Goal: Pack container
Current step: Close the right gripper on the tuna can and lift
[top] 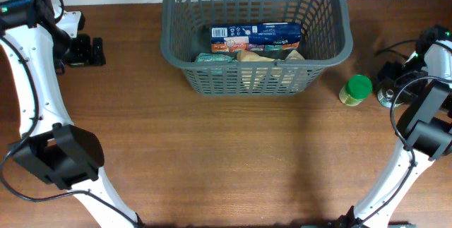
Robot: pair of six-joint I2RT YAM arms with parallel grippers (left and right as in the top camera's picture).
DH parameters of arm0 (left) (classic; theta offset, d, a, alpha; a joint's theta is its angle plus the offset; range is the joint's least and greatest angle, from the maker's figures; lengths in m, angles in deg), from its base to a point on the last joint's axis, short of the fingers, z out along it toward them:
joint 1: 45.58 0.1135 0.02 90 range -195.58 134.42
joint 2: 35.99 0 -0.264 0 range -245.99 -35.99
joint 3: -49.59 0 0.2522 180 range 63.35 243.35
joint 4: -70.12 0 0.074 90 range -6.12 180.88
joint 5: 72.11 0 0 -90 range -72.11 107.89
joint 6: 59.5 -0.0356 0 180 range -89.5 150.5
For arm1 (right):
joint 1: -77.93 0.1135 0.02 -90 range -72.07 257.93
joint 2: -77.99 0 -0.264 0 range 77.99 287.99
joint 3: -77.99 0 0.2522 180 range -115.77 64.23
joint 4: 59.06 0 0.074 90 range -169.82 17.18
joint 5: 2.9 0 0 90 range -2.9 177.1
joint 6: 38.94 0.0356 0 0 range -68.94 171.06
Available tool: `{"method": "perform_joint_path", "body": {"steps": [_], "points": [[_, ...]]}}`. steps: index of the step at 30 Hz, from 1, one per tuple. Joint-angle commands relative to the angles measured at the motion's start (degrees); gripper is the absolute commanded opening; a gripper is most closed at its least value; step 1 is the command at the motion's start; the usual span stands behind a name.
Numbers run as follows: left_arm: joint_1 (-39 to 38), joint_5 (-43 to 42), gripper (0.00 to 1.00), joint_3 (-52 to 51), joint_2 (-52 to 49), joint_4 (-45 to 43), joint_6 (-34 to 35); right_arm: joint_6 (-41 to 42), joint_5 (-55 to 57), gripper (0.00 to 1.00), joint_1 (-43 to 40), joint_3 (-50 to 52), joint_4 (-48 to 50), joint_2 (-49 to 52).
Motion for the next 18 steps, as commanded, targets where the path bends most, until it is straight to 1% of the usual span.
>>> {"method": "perform_joint_path", "body": {"steps": [1,3,9,18], "points": [[0.15,-0.85,0.99,-0.28,0.44,0.04,0.74,-0.57,3.48,0.91,-0.61,2.01,-0.72,1.62],[0.15,-0.83,0.99,-0.28,0.44,0.04,0.74,-0.57,3.82,0.91,-0.59,2.01,-0.81,1.62],[0.15,-0.83,0.99,-0.28,0.44,0.04,0.74,0.22,9.44,0.9,-0.83,2.01,-1.62,1.62],[0.15,-0.83,0.99,-0.28,0.44,0.04,0.74,0.13,7.43,0.9,-1.27,2.01,-1.77,1.62]]}}
